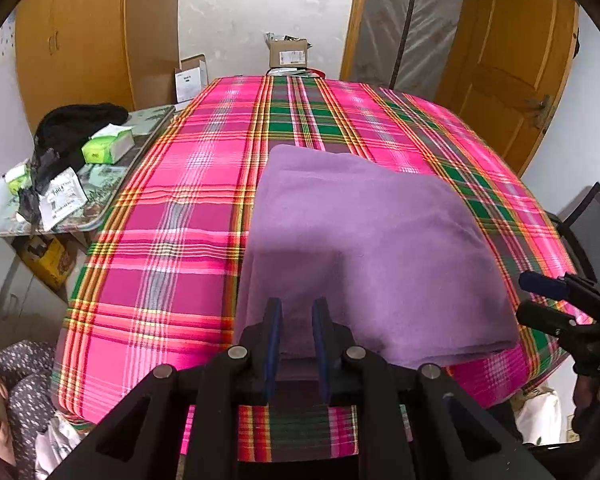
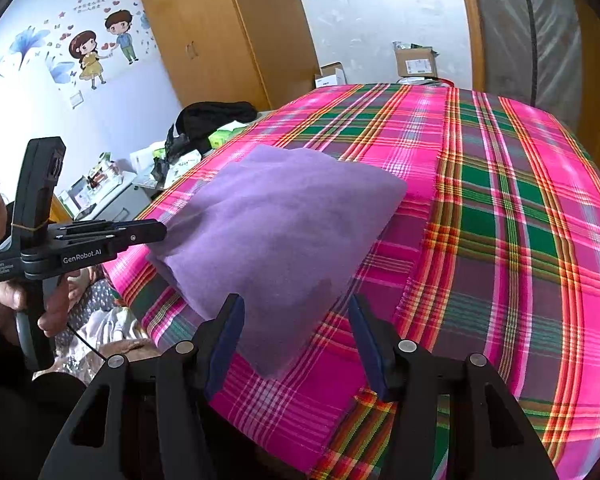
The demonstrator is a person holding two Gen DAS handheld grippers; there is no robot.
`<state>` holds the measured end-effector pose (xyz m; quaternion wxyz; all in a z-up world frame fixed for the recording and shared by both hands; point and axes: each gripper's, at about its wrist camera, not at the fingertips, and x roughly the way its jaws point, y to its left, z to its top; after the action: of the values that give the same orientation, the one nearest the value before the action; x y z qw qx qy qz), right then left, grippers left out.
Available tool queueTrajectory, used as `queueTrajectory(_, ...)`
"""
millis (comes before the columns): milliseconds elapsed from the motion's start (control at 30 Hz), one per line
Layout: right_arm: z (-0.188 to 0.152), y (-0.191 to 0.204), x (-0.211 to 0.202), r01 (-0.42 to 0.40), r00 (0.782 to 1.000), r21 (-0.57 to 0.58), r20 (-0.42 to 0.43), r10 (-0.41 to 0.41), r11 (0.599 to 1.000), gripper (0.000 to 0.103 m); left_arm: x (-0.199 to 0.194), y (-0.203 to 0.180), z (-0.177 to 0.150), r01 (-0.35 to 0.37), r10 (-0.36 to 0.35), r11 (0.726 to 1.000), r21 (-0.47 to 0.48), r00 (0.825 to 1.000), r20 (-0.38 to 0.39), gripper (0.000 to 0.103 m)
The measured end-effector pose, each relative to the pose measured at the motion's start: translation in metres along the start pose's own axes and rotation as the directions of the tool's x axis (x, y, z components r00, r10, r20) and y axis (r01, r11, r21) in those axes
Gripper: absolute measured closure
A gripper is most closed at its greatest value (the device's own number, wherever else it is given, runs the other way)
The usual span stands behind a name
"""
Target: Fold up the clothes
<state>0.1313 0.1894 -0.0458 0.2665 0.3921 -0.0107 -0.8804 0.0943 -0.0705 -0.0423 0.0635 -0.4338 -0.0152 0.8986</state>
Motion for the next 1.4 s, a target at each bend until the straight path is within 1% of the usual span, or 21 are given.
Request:
queueTrajectory(67, 0.000, 0.001, 0.001, 0.001, 1.000, -0.001, -0.003, -0.001, 1.000, 0.047, -0.001, -0.001, 0.000, -0.008, 0.008, 1.000, 0.009, 1.000, 0.008, 0.087)
queueTrajectory(333, 0.005, 0.001, 0.000, 0.021, 1.000, -0.005, -0.003, -0.021, 1.000, 0.047, 0.001, 0.003, -0.001, 0.017, -0.017, 1.000, -0.013, 1.000, 0.014, 0.087)
queueTrajectory(567, 0.006, 0.002, 0.002, 0.034, 0.999, -0.004, -0.011, -0.035, 0.999, 0.047, 0.003, -0.001, -0.004, 0.033, -0.033, 0.999, 0.007, 0.999, 0.033, 0.087)
queueTrajectory(867, 0.005, 0.001, 0.003, 0.037, 0.999, 0.007, -0.016, -0.037, 0.999, 0.047, 0.004, 0.000, -0.003, 0.044, -0.044, 0.999, 0.016, 0.999, 0.019, 0.087)
queueTrajectory(1033, 0.004, -0.002, 0.002, 0.034, 0.999, 0.016, -0.014, -0.033, 0.999, 0.047, 0.004, -0.003, -0.004, 0.020, -0.020, 0.999, 0.043, 1.000, 0.014, 0.087)
queueTrajectory(1200, 0.004, -0.009, 0.002, 0.017, 1.000, 0.053, -0.007, -0.017, 0.998, 0.047, 0.004, 0.010, 0.004, -0.006, 0.005, 0.999, 0.032, 1.000, 0.024, 0.087)
queueTrajectory(1233, 0.004, -0.011, 0.003, 0.009, 1.000, 0.070, -0.008, -0.008, 0.998, 0.047, 0.004, 0.016, 0.007, -0.007, 0.006, 1.000, 0.022, 0.999, 0.032, 0.087)
queueTrajectory(1300, 0.006, -0.019, 0.007, -0.016, 1.000, 0.112, -0.009, 0.017, 0.994, 0.047, 0.006, 0.029, 0.014, -0.005, 0.005, 1.000, -0.001, 0.999, 0.041, 0.078)
queueTrajectory(1333, 0.007, -0.023, 0.010, -0.031, 0.999, 0.135, -0.010, 0.032, 0.990, 0.047, 0.009, 0.035, 0.018, -0.002, 0.003, 1.000, -0.012, 0.999, 0.039, 0.071)
queueTrajectory(1400, 0.010, -0.033, 0.018, -0.064, 0.997, 0.198, -0.017, 0.069, 0.978, 0.047, 0.017, 0.047, 0.026, 0.031, -0.031, 0.999, -0.035, 0.999, 0.014, 0.068)
